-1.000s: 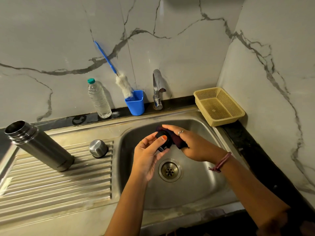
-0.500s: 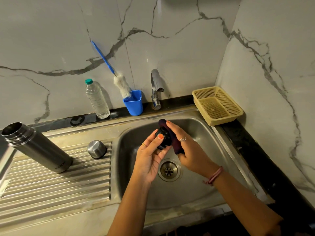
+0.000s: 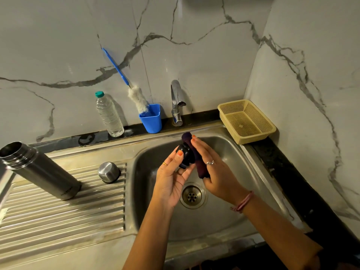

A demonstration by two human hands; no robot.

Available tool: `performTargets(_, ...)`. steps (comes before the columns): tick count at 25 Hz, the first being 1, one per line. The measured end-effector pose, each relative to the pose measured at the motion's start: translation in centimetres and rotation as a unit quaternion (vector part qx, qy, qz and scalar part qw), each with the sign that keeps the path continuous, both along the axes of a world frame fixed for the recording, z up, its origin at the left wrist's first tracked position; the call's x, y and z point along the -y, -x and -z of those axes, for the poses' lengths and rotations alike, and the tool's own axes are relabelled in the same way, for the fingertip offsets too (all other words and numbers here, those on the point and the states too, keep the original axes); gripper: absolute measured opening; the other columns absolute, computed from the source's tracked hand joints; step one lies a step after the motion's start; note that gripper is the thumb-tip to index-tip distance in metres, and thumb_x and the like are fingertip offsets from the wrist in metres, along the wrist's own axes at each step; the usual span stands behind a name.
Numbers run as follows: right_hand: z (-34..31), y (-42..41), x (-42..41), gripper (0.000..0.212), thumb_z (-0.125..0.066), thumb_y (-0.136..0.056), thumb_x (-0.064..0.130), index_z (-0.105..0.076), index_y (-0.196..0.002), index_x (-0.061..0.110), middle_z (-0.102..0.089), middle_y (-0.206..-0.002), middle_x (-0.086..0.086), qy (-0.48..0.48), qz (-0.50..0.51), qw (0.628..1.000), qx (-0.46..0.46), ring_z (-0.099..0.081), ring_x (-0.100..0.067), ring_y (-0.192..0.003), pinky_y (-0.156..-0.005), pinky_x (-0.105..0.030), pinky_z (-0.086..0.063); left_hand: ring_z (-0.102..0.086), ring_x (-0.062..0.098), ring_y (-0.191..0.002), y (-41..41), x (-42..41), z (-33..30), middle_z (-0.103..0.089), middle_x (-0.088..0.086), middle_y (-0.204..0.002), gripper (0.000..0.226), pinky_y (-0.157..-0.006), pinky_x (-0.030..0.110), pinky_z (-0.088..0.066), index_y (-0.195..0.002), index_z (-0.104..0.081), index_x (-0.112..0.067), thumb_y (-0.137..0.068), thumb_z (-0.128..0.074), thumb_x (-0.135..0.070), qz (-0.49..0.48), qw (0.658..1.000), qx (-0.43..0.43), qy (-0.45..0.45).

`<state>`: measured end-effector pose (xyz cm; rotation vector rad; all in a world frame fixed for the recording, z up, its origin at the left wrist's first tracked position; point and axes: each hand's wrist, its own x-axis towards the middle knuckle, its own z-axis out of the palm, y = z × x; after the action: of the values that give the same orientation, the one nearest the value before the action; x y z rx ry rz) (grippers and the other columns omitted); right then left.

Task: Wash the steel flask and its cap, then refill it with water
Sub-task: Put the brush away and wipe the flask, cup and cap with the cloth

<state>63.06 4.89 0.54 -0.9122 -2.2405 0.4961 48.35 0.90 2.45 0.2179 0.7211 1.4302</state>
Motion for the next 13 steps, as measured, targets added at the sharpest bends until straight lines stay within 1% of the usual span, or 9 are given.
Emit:
performTargets(2,-0.9,0.0,-0.8,0.08,-0.053,-0.076,-0.01,-0.024,-0.149,0.01,-0.026,-0.155,-0.002,0.059,-0.017,0.998,-0.013,-0.025,-0.014,-0.143,-0.112,-0.038,-0.035,-0.07,0.029,-0.099,0.1,-0.1,0.0,-0.068,0.022,-0.113,0.042,-0.071,0.032,-0.062,-0.119,-0.064,0.0,-0.078,-0.066,-0.007,0.006,1.0,-0.015,0.001)
performTargets(3,-1.5,0.2,-1.0,0.079,-0.053,-0.078,-0.009,-0.024,-0.149,0.011,-0.027,-0.154,-0.001,0.065,-0.023,0.998,-0.002,-0.026,-0.013,-0.142,-0.111,-0.037,-0.036,-0.07,0.029,-0.099,0.1,-0.2,0.0,-0.068,0.022,-0.113,0.045,-0.072,0.033,-0.062,-0.122,-0.063,0.001,-0.077,-0.067,-0.006,0.003,1.0,-0.031,0.002)
performTargets(4,-1.9,0.4,-1.1,0.077,-0.053,-0.08,-0.007,-0.025,-0.149,0.012,-0.027,-0.154,0.0,0.05,-0.023,0.998,0.018,-0.025,-0.013,-0.142,-0.112,-0.036,-0.035,-0.07,0.028,-0.097,0.2,-0.4,0.1,-0.069,0.021,-0.111,0.047,-0.073,0.034,-0.062,-0.122,-0.062,0.001,-0.076,-0.067,-0.005,-0.004,0.999,-0.046,0.003)
performTargets(6,-2.2,0.8,-0.9,0.075,-0.055,-0.083,0.0,-0.024,-0.149,0.014,-0.023,-0.156,0.0,-0.035,-0.012,0.997,0.074,-0.019,-0.015,-0.145,-0.114,-0.036,-0.032,-0.072,0.024,-0.091,0.2,-0.6,0.2,-0.071,0.016,-0.103,0.046,-0.076,0.036,-0.062,-0.12,-0.064,-0.001,-0.074,-0.067,-0.005,-0.026,0.998,-0.059,0.001)
performTargets(7,-2.1,1.0,-0.5,0.074,-0.053,-0.083,0.003,-0.023,-0.15,0.015,-0.021,-0.157,0.0,-0.079,-0.008,0.993,0.093,-0.016,-0.016,-0.146,-0.114,-0.036,-0.031,-0.071,0.023,-0.091,0.2,-0.7,0.3,-0.071,0.015,-0.103,0.044,-0.079,0.037,-0.06,-0.12,-0.064,-0.003,-0.075,-0.066,-0.006,-0.035,0.998,-0.053,-0.003)
performTargets(8,-1.7,1.0,-0.1,0.073,-0.05,-0.083,0.006,-0.023,-0.149,0.014,-0.02,-0.157,-0.001,-0.1,-0.008,0.991,0.093,-0.013,-0.018,-0.146,-0.114,-0.036,-0.029,-0.071,0.023,-0.092,0.2,-0.7,0.4,-0.071,0.014,-0.104,0.043,-0.083,0.038,-0.058,-0.12,-0.064,-0.003,-0.077,-0.065,-0.008,-0.037,0.998,-0.042,-0.011)
performTargets(9,-1.2,0.9,0.1,0.072,-0.049,-0.081,0.006,-0.023,-0.149,0.012,-0.02,-0.157,-0.003,-0.094,-0.01,0.993,0.076,-0.013,-0.018,-0.146,-0.115,-0.036,-0.028,-0.07,0.022,-0.094,0.2,-0.6,0.3,-0.071,0.014,-0.105,0.041,-0.086,0.037,-0.056,-0.119,-0.064,-0.003,-0.079,-0.065,-0.01,-0.036,0.999,-0.029,-0.018)
performTargets(10,-0.8,0.7,0.2,0.073,-0.049,-0.08,0.003,-0.024,-0.149,0.009,-0.021,-0.157,-0.004,-0.061,-0.013,0.997,0.043,-0.015,-0.018,-0.146,-0.116,-0.036,-0.028,-0.069,0.022,-0.096,0.2,-0.6,0.3,-0.07,0.015,-0.106,0.039,-0.087,0.036,-0.056,-0.118,-0.064,-0.003,-0.08,-0.064,-0.011,-0.031,0.999,-0.017,-0.023)
performTargets(13,-0.9,-0.3,-1.0,0.075,-0.051,-0.077,-0.009,-0.028,-0.147,0.007,-0.03,-0.152,-0.004,0.075,-0.022,0.996,-0.047,-0.026,-0.013,-0.142,-0.114,-0.038,-0.031,-0.068,0.027,-0.102,0.2,-0.5,-0.1,-0.069,0.019,-0.113,0.041,-0.086,0.034,-0.057,-0.12,-0.063,-0.002,-0.08,-0.064,-0.01,-0.012,0.999,-0.015,-0.027)
